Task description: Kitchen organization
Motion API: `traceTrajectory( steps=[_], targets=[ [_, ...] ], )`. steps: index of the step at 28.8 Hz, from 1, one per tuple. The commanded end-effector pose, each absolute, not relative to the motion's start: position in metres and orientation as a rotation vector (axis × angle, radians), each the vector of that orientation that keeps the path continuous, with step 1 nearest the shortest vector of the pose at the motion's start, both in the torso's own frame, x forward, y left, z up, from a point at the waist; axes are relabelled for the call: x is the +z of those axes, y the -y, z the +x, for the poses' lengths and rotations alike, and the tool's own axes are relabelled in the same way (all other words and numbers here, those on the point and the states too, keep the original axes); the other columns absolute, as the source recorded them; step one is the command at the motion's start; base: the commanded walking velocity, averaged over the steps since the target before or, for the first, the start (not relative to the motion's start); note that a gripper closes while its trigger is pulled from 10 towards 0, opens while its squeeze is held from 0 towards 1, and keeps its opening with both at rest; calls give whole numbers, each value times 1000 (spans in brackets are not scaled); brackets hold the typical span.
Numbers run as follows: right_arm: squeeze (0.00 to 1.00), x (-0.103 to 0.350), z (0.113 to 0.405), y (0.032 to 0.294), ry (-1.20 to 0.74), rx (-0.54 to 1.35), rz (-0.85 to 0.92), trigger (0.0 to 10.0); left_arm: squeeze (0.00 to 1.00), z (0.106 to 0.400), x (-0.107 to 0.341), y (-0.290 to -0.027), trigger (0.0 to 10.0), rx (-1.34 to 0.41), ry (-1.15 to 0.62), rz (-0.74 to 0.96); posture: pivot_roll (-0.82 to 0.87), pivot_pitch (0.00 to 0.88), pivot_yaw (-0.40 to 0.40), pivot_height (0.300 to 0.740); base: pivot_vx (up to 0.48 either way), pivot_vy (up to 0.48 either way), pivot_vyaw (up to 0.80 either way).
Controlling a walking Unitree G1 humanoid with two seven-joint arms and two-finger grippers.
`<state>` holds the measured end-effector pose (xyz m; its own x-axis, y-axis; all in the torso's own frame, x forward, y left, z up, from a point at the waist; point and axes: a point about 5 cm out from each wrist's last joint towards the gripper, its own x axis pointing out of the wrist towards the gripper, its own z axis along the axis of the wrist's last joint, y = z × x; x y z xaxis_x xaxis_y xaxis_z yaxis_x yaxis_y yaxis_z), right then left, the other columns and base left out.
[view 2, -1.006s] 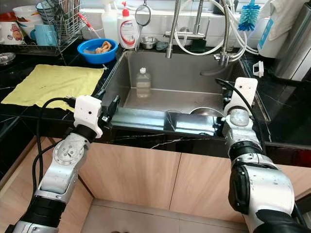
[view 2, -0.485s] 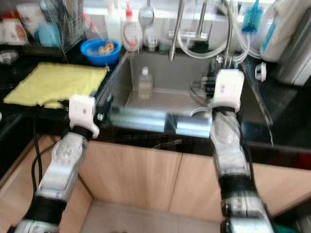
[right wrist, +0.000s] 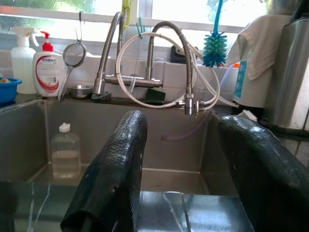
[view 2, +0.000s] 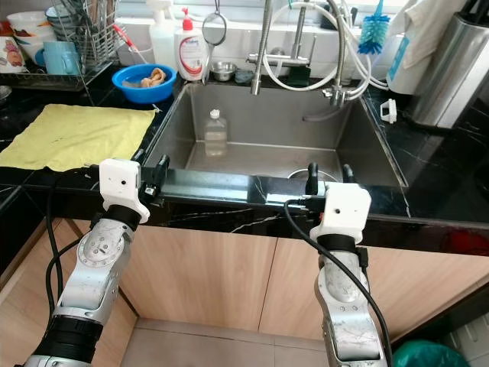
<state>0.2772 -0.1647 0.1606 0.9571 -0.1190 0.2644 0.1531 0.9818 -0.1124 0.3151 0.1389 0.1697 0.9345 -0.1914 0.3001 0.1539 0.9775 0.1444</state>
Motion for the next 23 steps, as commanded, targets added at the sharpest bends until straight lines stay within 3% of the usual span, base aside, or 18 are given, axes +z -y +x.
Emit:
traceTrajectory(
  steps=[1, 10, 15, 23],
  targets=[
    [0, 179, 281, 162, 318, -144, -129, 10000, 0, 317, 173, -137, 10000, -196, 334, 116, 30, 0, 2, 740, 0, 0, 0],
    [0, 190, 289, 154, 336, -150, -119, 10000, 0, 322, 177, -135, 10000, -204, 346, 105, 6, 0, 29, 740, 0, 0, 0],
    [0, 189, 289, 150, 334, -156, -108, 10000, 0, 327, 179, -128, 10000, -241, 351, 101, -18, 0, 54, 740, 252, 0, 0],
    [0, 191, 292, 165, 319, -160, -117, 10000, 0, 325, 175, -110, 10000, -237, 365, 51, -26, 0, -3, 740, 265, 0, 0]
  ],
)
